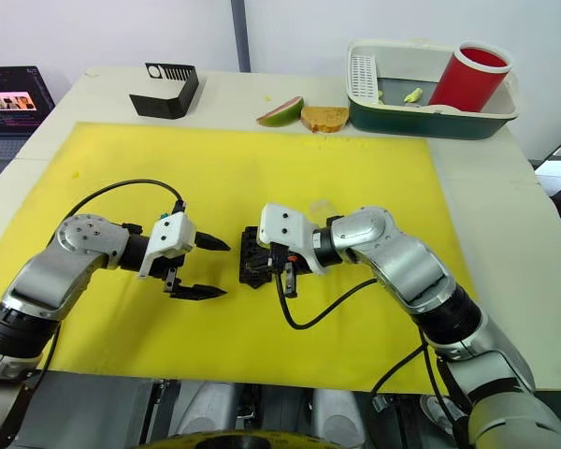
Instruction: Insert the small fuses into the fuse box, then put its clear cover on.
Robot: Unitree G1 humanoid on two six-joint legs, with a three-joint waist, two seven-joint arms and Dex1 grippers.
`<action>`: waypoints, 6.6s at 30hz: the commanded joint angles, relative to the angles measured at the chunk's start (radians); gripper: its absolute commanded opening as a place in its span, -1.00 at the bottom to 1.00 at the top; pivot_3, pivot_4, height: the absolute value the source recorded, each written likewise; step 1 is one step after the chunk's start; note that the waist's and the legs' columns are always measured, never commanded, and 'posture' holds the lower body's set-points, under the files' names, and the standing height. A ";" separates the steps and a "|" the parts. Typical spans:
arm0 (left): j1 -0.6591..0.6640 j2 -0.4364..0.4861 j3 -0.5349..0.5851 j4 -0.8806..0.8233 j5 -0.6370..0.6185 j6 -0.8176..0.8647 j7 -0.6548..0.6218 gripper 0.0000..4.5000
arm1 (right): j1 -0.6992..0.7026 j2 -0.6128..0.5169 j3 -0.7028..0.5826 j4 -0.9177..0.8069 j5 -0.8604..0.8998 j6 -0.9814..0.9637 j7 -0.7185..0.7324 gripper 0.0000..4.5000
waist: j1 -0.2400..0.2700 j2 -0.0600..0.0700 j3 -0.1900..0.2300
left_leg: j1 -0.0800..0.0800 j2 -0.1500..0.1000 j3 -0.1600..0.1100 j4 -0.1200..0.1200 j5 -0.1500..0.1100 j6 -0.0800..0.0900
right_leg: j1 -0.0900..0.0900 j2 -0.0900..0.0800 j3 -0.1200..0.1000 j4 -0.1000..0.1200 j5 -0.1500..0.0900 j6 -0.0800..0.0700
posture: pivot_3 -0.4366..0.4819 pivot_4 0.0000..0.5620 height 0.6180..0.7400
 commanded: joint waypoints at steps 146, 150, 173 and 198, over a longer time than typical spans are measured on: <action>-0.270 0.107 0.207 1.114 0.019 0.330 -0.320 -0.24 | -0.050 -0.165 -0.289 -0.115 0.309 0.067 0.003 1.00 | -0.003 0.007 0.001 | 0.000 -0.001 0.002 0.001 0.000 0.000 | -0.003 -0.001 0.000 0.003 0.001 0.001 | -0.05 -0.47 1.00; -0.260 0.107 0.214 1.105 0.019 0.331 -0.316 -0.97 | -0.052 -0.165 -0.281 -0.109 0.302 0.061 0.007 1.00 | -0.002 0.007 0.001 | -0.001 0.000 0.002 0.001 0.000 0.000 | -0.003 -0.001 0.001 0.003 0.001 0.001 | -0.05 -0.47 1.00; -0.225 0.140 0.307 0.990 -0.049 0.402 -0.296 -0.97 | -0.046 -0.162 -0.273 -0.108 0.297 0.062 0.001 1.00 | -0.003 0.007 0.001 | -0.001 0.000 0.002 0.001 0.000 0.000 | -0.003 -0.002 0.001 0.003 0.001 0.001 | -0.05 -0.47 1.00; -0.307 -0.217 0.547 0.051 -0.728 0.842 0.197 -1.00 | -0.182 0.250 -0.679 0.127 1.125 0.592 -0.748 -0.04 | -0.005 0.006 0.000 | 0.000 -0.001 -0.002 0.000 0.004 -0.008 | 0.000 -0.002 0.001 0.002 0.001 0.001 | -0.05 -0.47 1.00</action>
